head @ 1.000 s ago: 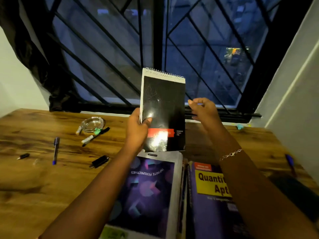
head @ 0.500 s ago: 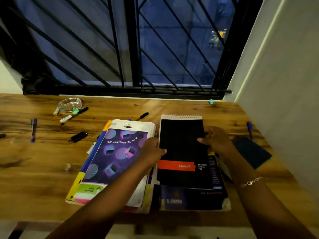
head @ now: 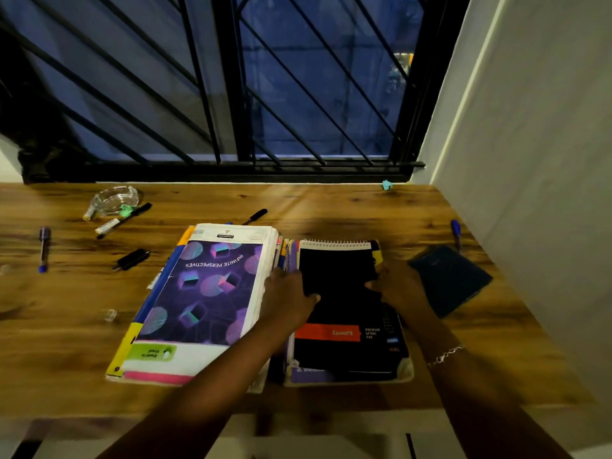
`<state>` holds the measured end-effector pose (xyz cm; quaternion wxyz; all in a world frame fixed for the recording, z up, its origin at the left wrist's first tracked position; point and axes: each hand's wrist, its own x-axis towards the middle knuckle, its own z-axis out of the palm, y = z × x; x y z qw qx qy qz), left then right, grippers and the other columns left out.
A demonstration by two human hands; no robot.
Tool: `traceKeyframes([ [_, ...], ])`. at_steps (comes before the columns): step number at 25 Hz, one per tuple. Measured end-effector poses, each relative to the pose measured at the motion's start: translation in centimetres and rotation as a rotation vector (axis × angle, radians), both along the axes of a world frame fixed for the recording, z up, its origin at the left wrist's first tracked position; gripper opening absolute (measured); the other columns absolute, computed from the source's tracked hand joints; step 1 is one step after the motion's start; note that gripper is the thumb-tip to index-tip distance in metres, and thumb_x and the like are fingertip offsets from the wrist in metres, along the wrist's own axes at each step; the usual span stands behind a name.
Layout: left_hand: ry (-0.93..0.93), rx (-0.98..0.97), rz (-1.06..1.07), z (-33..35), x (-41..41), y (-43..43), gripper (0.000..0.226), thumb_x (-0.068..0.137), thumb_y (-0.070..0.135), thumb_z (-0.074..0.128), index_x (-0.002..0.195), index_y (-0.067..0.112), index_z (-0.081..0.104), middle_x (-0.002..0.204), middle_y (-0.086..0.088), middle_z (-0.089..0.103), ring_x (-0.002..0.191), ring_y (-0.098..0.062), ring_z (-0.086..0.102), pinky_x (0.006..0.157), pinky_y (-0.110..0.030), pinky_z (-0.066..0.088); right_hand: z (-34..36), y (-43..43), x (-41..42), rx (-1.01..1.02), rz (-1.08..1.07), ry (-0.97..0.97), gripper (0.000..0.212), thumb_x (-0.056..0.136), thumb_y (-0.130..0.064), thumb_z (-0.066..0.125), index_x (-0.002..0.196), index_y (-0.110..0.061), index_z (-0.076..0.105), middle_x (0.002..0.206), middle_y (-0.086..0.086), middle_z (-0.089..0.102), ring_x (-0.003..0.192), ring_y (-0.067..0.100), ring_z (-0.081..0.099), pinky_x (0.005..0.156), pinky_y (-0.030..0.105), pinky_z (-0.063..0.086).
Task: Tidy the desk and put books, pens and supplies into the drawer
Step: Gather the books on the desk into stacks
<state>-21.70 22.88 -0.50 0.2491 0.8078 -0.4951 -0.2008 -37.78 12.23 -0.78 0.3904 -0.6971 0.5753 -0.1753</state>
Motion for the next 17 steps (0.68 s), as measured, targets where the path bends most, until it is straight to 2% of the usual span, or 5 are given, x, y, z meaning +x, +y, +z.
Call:
traceKeyframes([
  [4,0.075,-0.174,-0.11,2.6,-1.9,-2.2,0.043,0.086,0.016,0.061,0.127,0.007,0.05,0.125,-0.014,0.055,0.119,-0.026,0.05,0.097,-0.028,0.038,1.2,-1.5,-2.6,-0.109,-0.18,0.026,0.014,0.085,-0.012,0.059,0.072,-0.015,0.057,0.093,0.012,0.065,0.097,0.032,0.061,0.08,0.036,0.046],
  [7,0.186,-0.104,-0.239,3.3,-3.8,-5.5,0.038,0.088,0.014,0.059,0.124,0.006,0.053,0.125,-0.012,0.058,0.116,-0.024,0.054,0.093,-0.025,0.04,1.5,-2.4,-5.9,-0.136,-0.448,-0.243,0.013,0.08,-0.006,0.066,0.088,-0.015,0.061,0.087,0.005,0.062,0.101,0.033,0.06,0.081,0.035,0.046],
  [11,0.232,-0.033,-0.394,3.3,-8.1,-9.6,0.033,0.091,0.009,0.051,0.124,0.002,0.052,0.128,-0.016,0.055,0.119,-0.028,0.051,0.095,-0.029,0.04,0.5,-1.5,-9.7,-0.058,-0.768,-0.382,0.041,0.079,-0.001,0.065,0.117,-0.003,0.048,0.117,0.016,0.057,0.107,0.033,0.056,0.089,0.041,0.045],
  [15,0.235,0.053,-0.516,2.2,-11.5,-12.5,0.039,0.093,0.006,0.045,0.132,0.001,0.045,0.137,-0.02,0.046,0.126,-0.032,0.043,0.104,-0.034,0.035,-1.3,0.7,-10.2,0.322,-0.703,-0.675,0.027,0.071,-0.012,0.074,0.068,-0.008,0.047,0.061,0.004,0.051,0.045,0.015,0.047,0.048,0.031,0.036],
  [17,0.239,0.083,-0.545,1.7,-12.3,-13.5,0.047,0.095,0.012,0.044,0.14,0.006,0.035,0.146,-0.016,0.035,0.134,-0.03,0.034,0.108,-0.032,0.027,-1.5,0.7,-9.7,0.397,-0.73,-0.754,0.013,0.081,-0.009,0.067,0.079,-0.007,0.053,0.06,0.005,0.054,0.046,0.015,0.046,0.046,0.026,0.034],
])
